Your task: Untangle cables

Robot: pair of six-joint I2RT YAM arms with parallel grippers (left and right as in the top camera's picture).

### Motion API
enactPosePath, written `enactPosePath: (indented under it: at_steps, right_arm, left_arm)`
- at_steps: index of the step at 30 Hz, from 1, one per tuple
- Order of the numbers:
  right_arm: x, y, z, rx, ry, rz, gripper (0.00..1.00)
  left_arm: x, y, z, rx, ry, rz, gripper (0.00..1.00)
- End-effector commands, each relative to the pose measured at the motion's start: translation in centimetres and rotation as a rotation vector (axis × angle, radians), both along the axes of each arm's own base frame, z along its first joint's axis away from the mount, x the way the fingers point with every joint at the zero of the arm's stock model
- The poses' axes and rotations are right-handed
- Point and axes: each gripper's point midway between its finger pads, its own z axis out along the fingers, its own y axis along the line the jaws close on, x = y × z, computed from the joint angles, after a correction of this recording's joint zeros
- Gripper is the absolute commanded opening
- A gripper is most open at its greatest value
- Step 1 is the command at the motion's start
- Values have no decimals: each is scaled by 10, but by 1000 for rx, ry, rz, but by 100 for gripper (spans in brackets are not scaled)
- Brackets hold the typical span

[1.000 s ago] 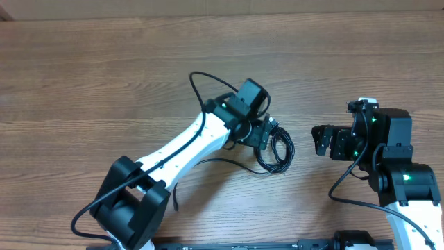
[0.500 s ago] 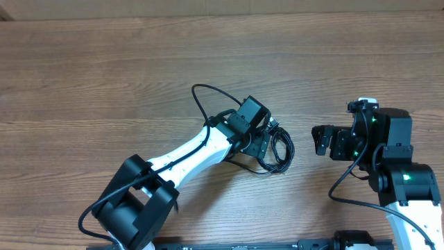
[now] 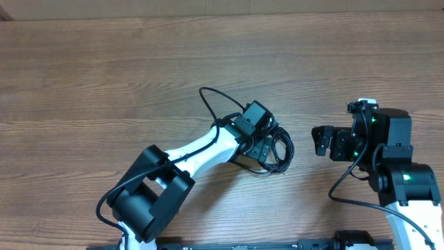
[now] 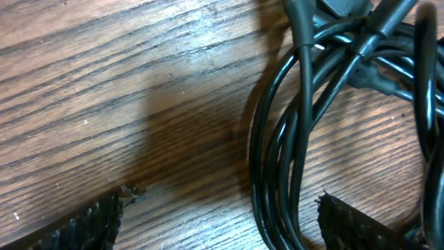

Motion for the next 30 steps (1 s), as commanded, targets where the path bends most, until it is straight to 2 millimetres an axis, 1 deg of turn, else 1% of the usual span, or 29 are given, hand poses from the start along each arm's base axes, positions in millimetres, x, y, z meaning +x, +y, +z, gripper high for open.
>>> enactPosePath:
  at_steps: [1,2,5,6,7,8,10,12,13,18,19,27,30]
  right_arm:
    - [3,-1,10,0,-25,-11,100]
    - [3,-1,10,1,-25,-11,100]
    - [3,-1,10,1,-25,-11,100]
    - [3,-1,10,1,-24,-11,100]
    - [3,-1,10,1,-22,-11,100]
    - [2,-1,10,0,-20,-11,100]
    - [2,-1,9,0,-17,-11,100]
    - [1,-1,9,0,-13,-11,100]
    - [1,-1,9,0,-13,-11,100]
    - [1,-1,9,0,-13,-11,100]
    - [1,-1,9,0,-13,-11,100]
    - [1,-1,9,0,-13,-11,100]
    - [1,-1,8,0,-13,-11,100]
  left_arm:
    - [-8,3,-16,29,37,-13,91]
    - [-8,3,-16,29,37,-13,90]
    - [-8,3,-16,29,37,-13,78]
    - [-8,3,-16,29,37,-13,72]
    - [-8,3,-16,29,37,-12,65]
    - [-8,3,-16,29,37,-13,55]
    - [-8,3,-16,29,37,-12,41]
    - [-8,3,-16,29,37,-12,33]
    - [-8,3,-16,29,37,-12,25]
    - [-8,3,-16,29,37,-13,6]
    - [-8,3,-16,29,37,-13,4]
    - [-9,1,-15,19,44,-17,4]
    - [-9,0,-10,13,55,-17,4]
